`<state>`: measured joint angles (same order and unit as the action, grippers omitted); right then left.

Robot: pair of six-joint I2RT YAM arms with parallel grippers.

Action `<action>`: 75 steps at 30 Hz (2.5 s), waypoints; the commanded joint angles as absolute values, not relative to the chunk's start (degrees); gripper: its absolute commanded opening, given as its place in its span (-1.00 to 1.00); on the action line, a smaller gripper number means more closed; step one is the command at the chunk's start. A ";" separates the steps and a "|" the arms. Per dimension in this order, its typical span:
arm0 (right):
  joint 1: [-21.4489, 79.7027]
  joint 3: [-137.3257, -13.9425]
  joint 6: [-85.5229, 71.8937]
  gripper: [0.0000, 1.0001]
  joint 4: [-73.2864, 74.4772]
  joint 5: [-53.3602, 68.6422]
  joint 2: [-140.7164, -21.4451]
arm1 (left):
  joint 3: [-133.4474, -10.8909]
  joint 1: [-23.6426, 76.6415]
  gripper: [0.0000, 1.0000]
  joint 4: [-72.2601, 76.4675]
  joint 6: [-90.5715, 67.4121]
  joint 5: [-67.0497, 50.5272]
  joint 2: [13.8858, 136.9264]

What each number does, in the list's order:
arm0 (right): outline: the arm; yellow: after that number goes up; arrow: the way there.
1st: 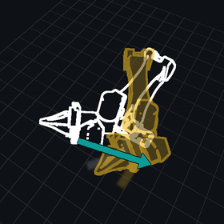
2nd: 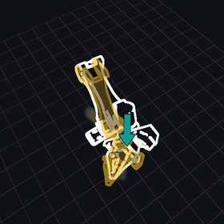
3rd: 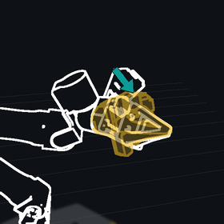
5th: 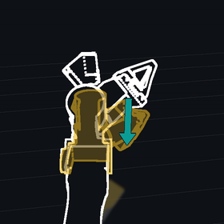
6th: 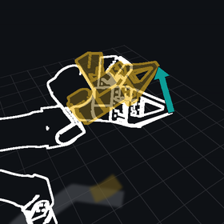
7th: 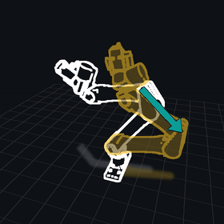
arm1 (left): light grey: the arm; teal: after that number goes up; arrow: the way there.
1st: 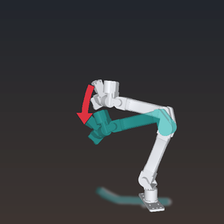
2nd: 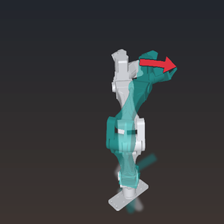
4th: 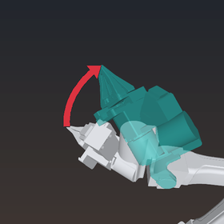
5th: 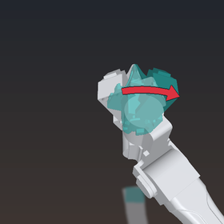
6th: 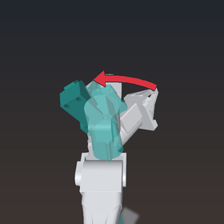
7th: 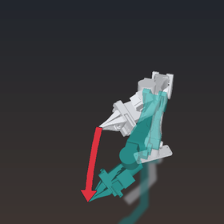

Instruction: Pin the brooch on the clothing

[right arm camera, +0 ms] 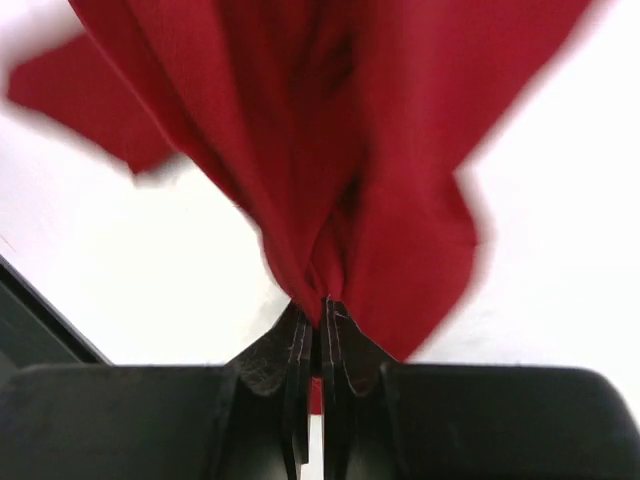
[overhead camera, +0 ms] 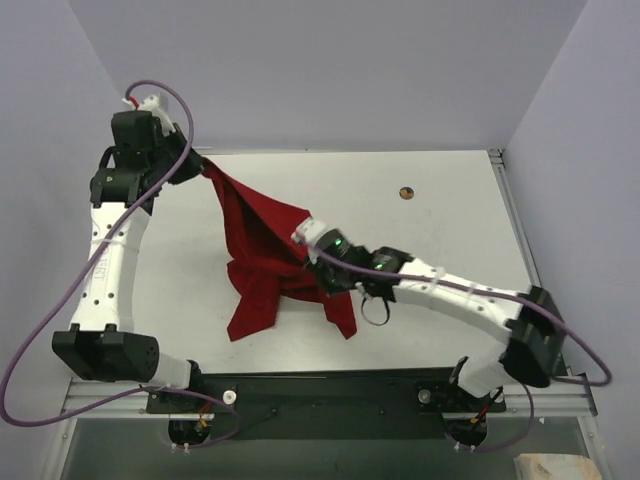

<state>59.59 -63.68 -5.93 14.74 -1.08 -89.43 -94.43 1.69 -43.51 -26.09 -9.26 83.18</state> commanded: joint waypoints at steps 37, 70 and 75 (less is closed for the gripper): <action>48.26 -91.21 5.89 -1.00 7.64 -16.25 -58.52 | -133.77 1.14 -1.00 -52.64 -18.19 -1.41 80.85; 21.53 -109.87 -14.06 -1.00 18.90 23.55 -61.09 | -132.72 -7.47 -1.00 -44.56 -22.67 -9.22 67.95; 21.53 -110.13 -14.68 -1.00 18.63 23.73 -60.12 | -130.17 -7.47 -1.00 -44.47 -22.85 -10.28 66.01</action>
